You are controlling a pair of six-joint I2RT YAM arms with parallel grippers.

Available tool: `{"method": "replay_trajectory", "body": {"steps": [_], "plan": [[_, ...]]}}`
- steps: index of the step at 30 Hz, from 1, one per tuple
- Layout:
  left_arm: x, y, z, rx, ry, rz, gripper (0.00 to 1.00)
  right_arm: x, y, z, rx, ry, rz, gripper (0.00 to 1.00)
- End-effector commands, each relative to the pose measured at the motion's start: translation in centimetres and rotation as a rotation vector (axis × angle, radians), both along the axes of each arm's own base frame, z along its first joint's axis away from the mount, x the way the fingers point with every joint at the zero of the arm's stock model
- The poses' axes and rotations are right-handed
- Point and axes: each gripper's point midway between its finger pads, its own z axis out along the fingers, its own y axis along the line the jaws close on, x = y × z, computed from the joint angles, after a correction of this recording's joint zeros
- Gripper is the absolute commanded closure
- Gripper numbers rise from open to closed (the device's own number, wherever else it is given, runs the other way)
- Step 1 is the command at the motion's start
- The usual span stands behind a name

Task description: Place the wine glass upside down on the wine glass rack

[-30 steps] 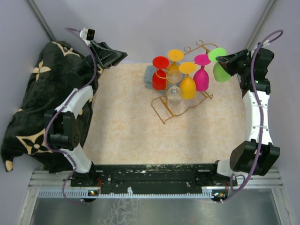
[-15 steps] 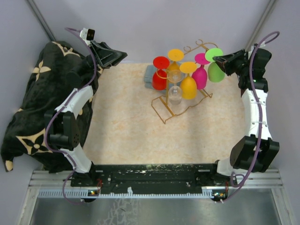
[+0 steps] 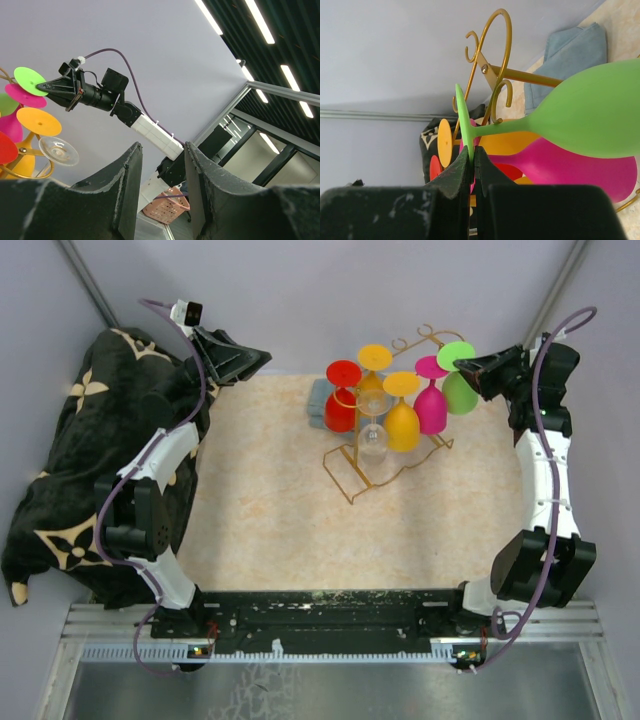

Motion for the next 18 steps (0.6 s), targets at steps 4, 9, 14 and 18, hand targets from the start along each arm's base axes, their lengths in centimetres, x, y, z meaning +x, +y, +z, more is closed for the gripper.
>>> {"method": "replay_trajectory", "body": {"steps": [4, 9, 14, 18], "plan": [[-3.1, 0.3, 0.4, -0.014, -0.198, 0.002, 0.55, -0.9, -1.1, 3.3, -0.027, -0.108, -0.043, 1.0], [-3.0, 0.3, 0.5, -0.017, -0.198, 0.004, 0.55, -1.5, -1.8, 3.6, -0.023, -0.107, -0.063, 1.0], [-2.9, 0.2, 0.6, -0.014, -0.199, 0.003, 0.55, -1.8, -1.9, 4.0, -0.016, -0.12, -0.066, 1.0], [-2.8, 0.1, 0.7, -0.012, -0.2, 0.001, 0.55, -1.3, -2.0, 4.0, -0.004, -0.127, -0.061, 1.0]]}}
